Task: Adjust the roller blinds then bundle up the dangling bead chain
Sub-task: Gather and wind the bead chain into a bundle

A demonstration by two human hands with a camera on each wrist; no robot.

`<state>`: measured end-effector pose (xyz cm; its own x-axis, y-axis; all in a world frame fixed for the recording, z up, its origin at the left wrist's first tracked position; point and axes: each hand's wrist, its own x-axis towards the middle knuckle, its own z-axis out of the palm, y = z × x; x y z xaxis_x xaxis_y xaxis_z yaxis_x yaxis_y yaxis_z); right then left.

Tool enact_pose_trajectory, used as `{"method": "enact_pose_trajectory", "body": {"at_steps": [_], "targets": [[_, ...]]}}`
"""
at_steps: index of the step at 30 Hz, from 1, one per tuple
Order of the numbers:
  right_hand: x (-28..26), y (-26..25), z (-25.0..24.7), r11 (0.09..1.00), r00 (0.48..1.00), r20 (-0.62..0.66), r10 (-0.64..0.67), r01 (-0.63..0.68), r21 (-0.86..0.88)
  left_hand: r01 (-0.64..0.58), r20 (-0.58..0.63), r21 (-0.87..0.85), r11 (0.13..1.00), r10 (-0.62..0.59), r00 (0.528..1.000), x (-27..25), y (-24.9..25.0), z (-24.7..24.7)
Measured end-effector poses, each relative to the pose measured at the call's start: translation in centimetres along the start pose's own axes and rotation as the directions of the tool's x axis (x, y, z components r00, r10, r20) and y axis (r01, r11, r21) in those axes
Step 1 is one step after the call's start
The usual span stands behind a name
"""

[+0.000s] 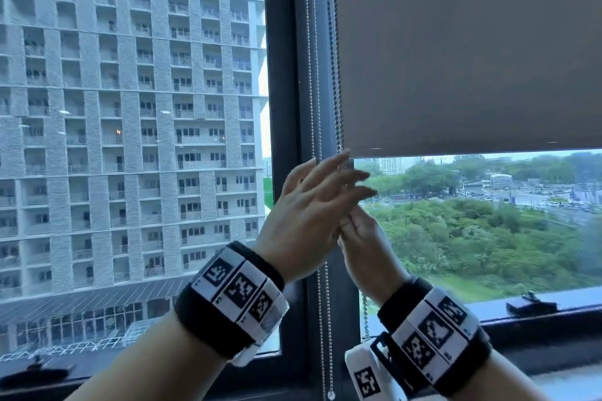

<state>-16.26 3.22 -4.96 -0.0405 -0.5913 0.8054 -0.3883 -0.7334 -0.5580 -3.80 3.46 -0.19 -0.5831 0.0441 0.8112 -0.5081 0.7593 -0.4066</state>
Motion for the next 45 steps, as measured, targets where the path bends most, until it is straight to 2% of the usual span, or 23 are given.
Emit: {"method": "enact_pose_trajectory", "body": {"at_steps": [2,4,6,8,10,11,13,15,18,21,23,26,28,31,33,36,38,40,42,45], "targets": [[-0.3,0.0,-0.4,1.000,0.999,0.034,-0.022,0.022,-0.008,-0.082,0.127,0.069,0.994,0.073,0.989,0.1,-0.4,0.3],[-0.8,0.2,-0.8,0.998,0.999,0.052,-0.010,0.013,-0.054,-0.112,0.210,0.110,0.988,0.087,0.974,0.0,-0.6,0.4],[-1.7,0.5,-1.1,0.998,0.998,0.060,-0.010,0.014,-0.068,-0.114,0.242,0.155,0.981,0.074,0.967,-0.1,-0.8,0.6],[-2.6,0.7,-1.5,0.999,0.999,0.031,-0.016,0.017,-0.028,-0.083,0.211,0.168,0.982,0.046,0.976,-0.1,-1.2,0.7],[-3.0,0.5,-2.0,0.996,1.000,0.015,-0.026,0.025,0.080,0.010,0.148,0.063,0.998,-0.019,0.989,0.1,-1.7,0.5],[-2.9,0.3,-2.3,0.994,0.999,-0.002,-0.052,0.052,0.094,0.074,0.124,-0.051,0.996,-0.068,0.990,0.3,-1.8,0.4],[-2.4,-0.2,-2.7,0.991,0.991,-0.059,-0.122,0.125,0.051,0.203,0.144,-0.306,0.930,-0.165,0.976,0.8,-1.8,0.2],[-1.7,-1.0,-3.1,0.978,0.971,-0.128,-0.202,0.207,0.027,0.342,0.205,-0.542,0.768,-0.274,0.940,1.4,-1.5,-0.3],[-0.6,-1.7,-3.7,0.953,0.938,-0.175,-0.300,0.302,-0.017,0.443,0.248,-0.806,0.394,-0.454,0.856,2.2,-1.4,-0.8],[0.8,-1.6,-4.2,0.924,0.920,-0.147,-0.364,0.337,-0.180,0.400,0.315,-0.916,0.038,-0.550,0.774,2.6,-1.8,-1.0],[2.1,-1.3,-4.3,0.918,0.929,-0.157,-0.335,0.284,-0.276,0.333,0.369,-0.928,-0.166,-0.529,0.764,2.8,-1.8,-1.1],[3.7,-1.6,-3.6,0.935,0.954,-0.166,-0.250,0.194,-0.297,0.261,0.420,-0.892,-0.368,-0.464,0.780,2.8,-1.6,-1.1],[4.7,-2.4,-2.9,0.962,0.968,-0.169,-0.184,0.142,-0.232,0.213,0.431,-0.854,-0.475,-0.415,0.801,2.6,-1.5,-0.9],[5.5,-4.8,-2.2,0.995,0.995,-0.103,-0.003,0.013,0.099,0.147,0.434,-0.804,-0.577,-0.398,0.808,2.3,-1.3,-0.5],[5.7,-6.0,-2.4,0.968,0.996,-0.052,0.066,-0.051,0.245,0.120,0.437,-0.798,-0.591,-0.430,0.790,2.1,-1.4,-0.4],[5.5,-6.7,-2.4,0.983,0.998,-0.033,0.046,-0.040,0.177,0.110,0.426,-0.827,-0.551,-0.488,0.762,1.7,-1.5,-0.3],[5.5,-6.7,-2.2,0.996,0.998,-0.050,0.024,-0.020,0.088,0.121,0.401,-0.870,-0.478,-0.544,0.737,1.6,-1.5,-0.3],[5.6,-6.7,-2.0,0.998,0.997,-0.054,0.057,-0.056,0.027,0.167,0.340,-0.932,-0.320,-0.619,0.708,1.9,-1.4,-0.4],[5.7,-6.6,-1.9,0.996,0.994,-0.059,0.088,-0.089,-0.004,0.239,0.249,-0.965,-0.111,-0.689,0.681,2.4,-1.1,-0.5],[5.7,-6.7,-1.5,0.995,0.992,-0.081,0.092,-0.095,-0.032,0.326,0.097,-0.930,0.170,-0.741,0.664,3.2,-0.5,-0.9]]}}
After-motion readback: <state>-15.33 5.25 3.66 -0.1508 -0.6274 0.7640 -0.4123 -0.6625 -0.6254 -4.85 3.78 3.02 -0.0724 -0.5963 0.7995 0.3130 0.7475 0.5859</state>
